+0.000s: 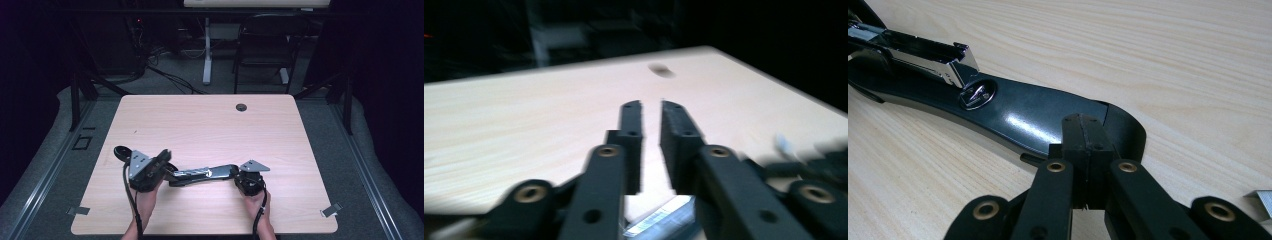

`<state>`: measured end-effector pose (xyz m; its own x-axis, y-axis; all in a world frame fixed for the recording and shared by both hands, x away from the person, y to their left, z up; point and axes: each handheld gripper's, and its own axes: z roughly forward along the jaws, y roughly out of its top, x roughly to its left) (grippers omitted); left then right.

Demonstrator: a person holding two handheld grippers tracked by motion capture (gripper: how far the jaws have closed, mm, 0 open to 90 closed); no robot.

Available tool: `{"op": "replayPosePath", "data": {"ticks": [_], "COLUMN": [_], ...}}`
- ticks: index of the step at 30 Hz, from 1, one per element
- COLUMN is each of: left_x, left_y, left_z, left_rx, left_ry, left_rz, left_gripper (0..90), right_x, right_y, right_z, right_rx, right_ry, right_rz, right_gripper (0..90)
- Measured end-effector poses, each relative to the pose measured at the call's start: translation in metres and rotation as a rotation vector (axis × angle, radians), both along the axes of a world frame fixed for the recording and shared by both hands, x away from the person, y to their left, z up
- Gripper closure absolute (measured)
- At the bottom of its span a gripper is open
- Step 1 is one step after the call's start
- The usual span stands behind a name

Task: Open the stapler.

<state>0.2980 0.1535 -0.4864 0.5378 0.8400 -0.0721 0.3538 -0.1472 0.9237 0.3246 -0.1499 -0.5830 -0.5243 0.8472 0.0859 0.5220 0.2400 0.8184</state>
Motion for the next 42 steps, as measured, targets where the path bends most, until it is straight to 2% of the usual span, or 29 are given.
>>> {"op": "replayPosePath", "data": {"ticks": [1,4,8,12,15,19,25,27,33,35,37,41,42], "left_x": [0.003,0.012,0.022,0.029,0.029,0.023,0.015,0.012,0.001,-0.002,-0.007,-0.016,-0.017], "left_y": [-0.006,-0.031,-0.057,-0.064,-0.063,-0.058,-0.045,-0.043,-0.032,-0.03,-0.027,-0.018,-0.017], "left_z": [0.001,0.001,0.004,0.001,-0.004,-0.013,-0.021,-0.021,-0.024,-0.025,-0.024,-0.024,-0.025], "left_rx": [0.005,0.075,0.148,0.191,0.223,0.26,0.291,0.32,0.348,0.35,0.38,0.388,0.392], "left_ry": [0.029,0.087,0.133,0.171,0.206,0.244,0.269,0.272,0.281,0.295,0.29,0.303,0.309], "left_rz": [-0.057,-0.156,-0.24,-0.282,-0.316,-0.374,-0.434,-0.457,-0.498,-0.507,-0.521,-0.556,-0.563], "left_gripper": [69.8,58.1,45.0,36.9,31.9,25.8,18.3,16.9,14.8,14.4,14.0,12.4,12.0], "right_x": [0.0,0.0,0.0,0.0,0.001,0.002,0.004,0.005,0.007,0.008,0.009,0.012,0.014], "right_y": [0.001,0.001,0.001,0.0,-0.001,-0.002,-0.004,-0.005,-0.007,-0.006,-0.005,-0.002,-0.001], "right_z": [0.0,0.0,0.0,0.0,0.0,0.0,0.001,0.001,0.002,0.004,0.006,0.01,0.012], "right_rx": [0.006,0.006,0.006,0.004,-0.002,0.018,0.035,0.049,0.07,0.064,0.05,0.023,0.004], "right_ry": [-0.004,-0.003,-0.003,-0.002,0.005,0.011,0.04,0.051,0.076,0.087,0.095,0.117,0.129], "right_rz": [-0.005,-0.006,-0.004,-0.004,0.002,0.003,0.008,0.011,0.032,0.037,0.04,0.058,0.061], "right_gripper": [90.0,90.0,90.0,90.0,90.0,90.0,90.0,90.0,83.6,80.7,77.8,70.1,68.6]}}
